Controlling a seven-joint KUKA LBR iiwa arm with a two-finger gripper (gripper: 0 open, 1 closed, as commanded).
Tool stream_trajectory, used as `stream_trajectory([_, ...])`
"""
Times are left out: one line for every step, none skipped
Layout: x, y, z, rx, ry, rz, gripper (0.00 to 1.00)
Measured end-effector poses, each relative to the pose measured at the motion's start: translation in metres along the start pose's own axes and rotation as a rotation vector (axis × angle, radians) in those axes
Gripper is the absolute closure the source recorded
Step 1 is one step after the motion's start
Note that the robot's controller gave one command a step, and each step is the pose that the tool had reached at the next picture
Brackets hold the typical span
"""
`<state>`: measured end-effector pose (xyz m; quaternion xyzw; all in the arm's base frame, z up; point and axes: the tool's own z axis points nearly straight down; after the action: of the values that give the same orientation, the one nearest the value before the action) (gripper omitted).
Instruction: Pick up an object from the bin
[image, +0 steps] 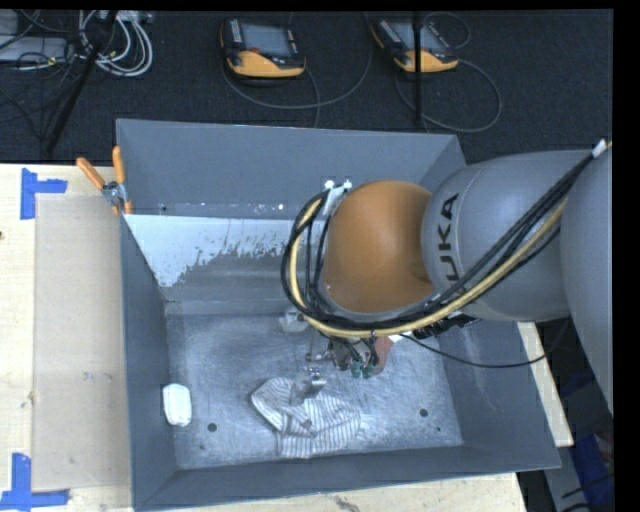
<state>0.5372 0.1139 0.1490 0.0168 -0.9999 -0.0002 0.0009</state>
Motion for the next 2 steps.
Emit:
stream_trajectory([-0.003, 0.005, 0.036, 0.001, -0.001, 0.048, 0.00])
stream_trajectory([-0.010, 0.012, 0.059, 0.004, 0.029, -0.148, 1.00])
